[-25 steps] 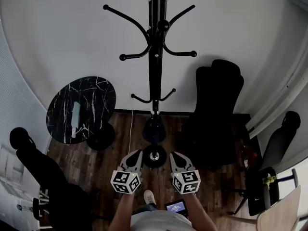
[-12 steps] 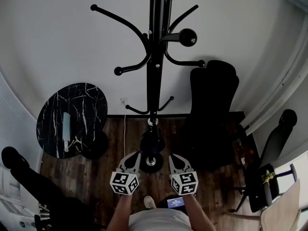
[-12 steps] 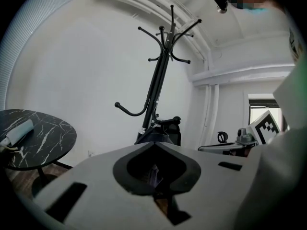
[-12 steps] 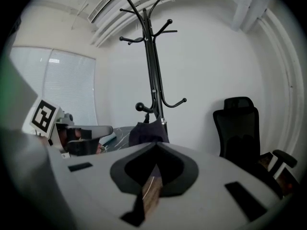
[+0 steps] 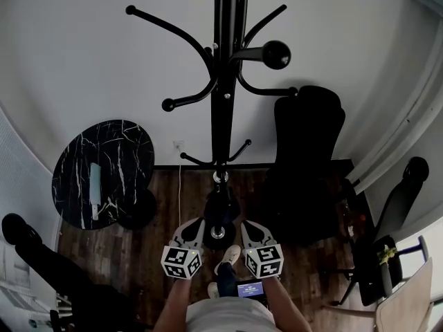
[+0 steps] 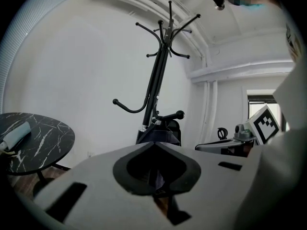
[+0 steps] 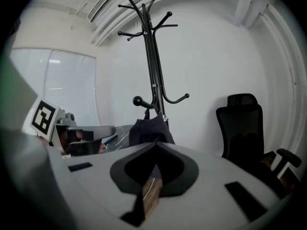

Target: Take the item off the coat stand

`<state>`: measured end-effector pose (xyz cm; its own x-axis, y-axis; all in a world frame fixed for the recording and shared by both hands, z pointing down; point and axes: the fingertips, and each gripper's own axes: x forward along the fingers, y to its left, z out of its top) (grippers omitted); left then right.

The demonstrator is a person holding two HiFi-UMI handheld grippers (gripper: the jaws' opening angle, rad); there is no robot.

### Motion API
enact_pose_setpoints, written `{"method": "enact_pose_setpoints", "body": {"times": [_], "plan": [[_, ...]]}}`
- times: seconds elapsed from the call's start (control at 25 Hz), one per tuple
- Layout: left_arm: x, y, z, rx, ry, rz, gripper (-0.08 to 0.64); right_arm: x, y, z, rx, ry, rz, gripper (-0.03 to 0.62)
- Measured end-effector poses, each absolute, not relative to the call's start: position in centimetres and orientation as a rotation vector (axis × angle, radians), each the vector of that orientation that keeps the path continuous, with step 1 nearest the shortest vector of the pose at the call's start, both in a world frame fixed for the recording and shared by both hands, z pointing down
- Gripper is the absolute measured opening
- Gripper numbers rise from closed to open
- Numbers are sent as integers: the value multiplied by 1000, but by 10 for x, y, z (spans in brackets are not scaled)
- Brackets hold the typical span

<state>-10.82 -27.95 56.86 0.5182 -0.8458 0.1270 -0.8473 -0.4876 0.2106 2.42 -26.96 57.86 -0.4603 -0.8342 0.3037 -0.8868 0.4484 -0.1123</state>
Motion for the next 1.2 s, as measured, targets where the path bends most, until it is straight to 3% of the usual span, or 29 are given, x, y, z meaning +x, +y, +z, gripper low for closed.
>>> {"method": "enact_pose_setpoints", "body": {"times": [0.44,0.56,0.64,0.76,0.88,1.2], "plan": [[-111,-294,586,2560,-1473,172,23,30,-286,592,1495,-2434,351,16],[-107,-303,594,2550,-1434,187,27,26,-295,598,1469,-2432,363,47],[-103,-308,598,2550,-1408,208,110,23,-302,600,1460,-2430,362,74],[-100,-313,608,2542,-1399,255,161,20,-311,608,1444,-2407,365,125],[-98,-318,614,2535,-1390,275,161,18,-319,613,1427,-2387,363,165],[-97,-333,620,2513,-1368,273,161,13,-336,621,1403,-2372,347,169]]}}
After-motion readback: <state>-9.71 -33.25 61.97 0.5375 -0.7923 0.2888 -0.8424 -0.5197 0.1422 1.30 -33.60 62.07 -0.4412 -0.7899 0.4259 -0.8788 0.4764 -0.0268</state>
